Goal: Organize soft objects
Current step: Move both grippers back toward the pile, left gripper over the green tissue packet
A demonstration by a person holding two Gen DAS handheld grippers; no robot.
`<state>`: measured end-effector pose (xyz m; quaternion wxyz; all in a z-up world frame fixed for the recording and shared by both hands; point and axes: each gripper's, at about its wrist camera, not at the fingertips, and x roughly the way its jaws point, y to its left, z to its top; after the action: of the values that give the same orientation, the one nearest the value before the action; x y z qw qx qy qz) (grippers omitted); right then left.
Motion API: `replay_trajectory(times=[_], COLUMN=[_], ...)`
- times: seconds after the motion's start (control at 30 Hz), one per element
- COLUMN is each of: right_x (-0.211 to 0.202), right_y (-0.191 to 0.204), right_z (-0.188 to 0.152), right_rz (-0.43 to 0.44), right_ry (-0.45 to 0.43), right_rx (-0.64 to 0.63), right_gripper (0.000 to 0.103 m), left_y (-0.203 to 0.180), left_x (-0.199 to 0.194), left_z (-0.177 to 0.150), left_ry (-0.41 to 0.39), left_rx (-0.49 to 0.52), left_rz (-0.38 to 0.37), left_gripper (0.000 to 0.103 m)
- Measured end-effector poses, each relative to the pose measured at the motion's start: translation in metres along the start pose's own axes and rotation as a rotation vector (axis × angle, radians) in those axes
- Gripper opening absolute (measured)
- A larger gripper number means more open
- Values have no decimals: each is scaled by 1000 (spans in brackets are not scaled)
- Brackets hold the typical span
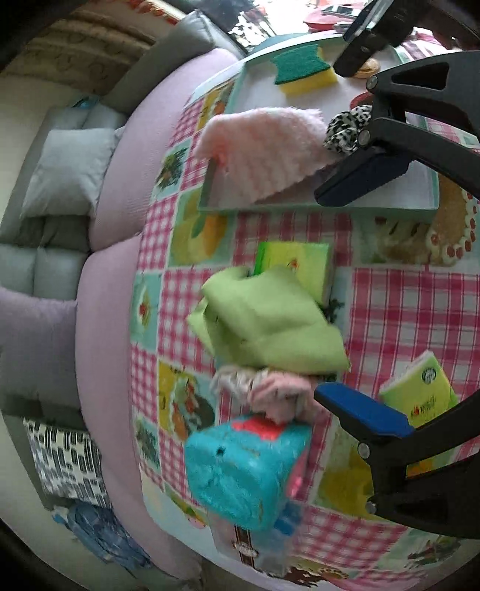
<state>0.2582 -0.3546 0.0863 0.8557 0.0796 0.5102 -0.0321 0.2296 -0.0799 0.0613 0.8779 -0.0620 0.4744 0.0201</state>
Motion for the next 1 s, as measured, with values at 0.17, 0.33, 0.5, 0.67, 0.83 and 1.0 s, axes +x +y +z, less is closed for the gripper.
replay_trajectory(times=[0.17, 0.33, 0.5, 0.67, 0.83, 1.0], right_x=[2, 2, 0, -6, -3, 1], right_y=[30, 49, 69, 95, 120, 128], right_z=[-1, -2, -3, -8, -19, -29], right_rz=[65, 87, 105, 133, 159, 158], right_ry=[9, 7, 12, 15, 43, 67], right_rx=[-78, -98, -125, -179, -232, -241], right_gripper=[103, 103, 103, 103, 103, 103], left_y=[19, 43, 59, 75, 85, 91], left_x=[-16, -25, -28, -26, -18, -9], left_z=[2, 3, 1, -6, -19, -33], left_ry=[-66, -69, -47, -2, 68, 131], left_rx=[-37, -92, -114, -148, -151, -155], left_rz=[97, 132, 187, 161, 150, 120], left_gripper=[96, 96, 96, 96, 96, 96])
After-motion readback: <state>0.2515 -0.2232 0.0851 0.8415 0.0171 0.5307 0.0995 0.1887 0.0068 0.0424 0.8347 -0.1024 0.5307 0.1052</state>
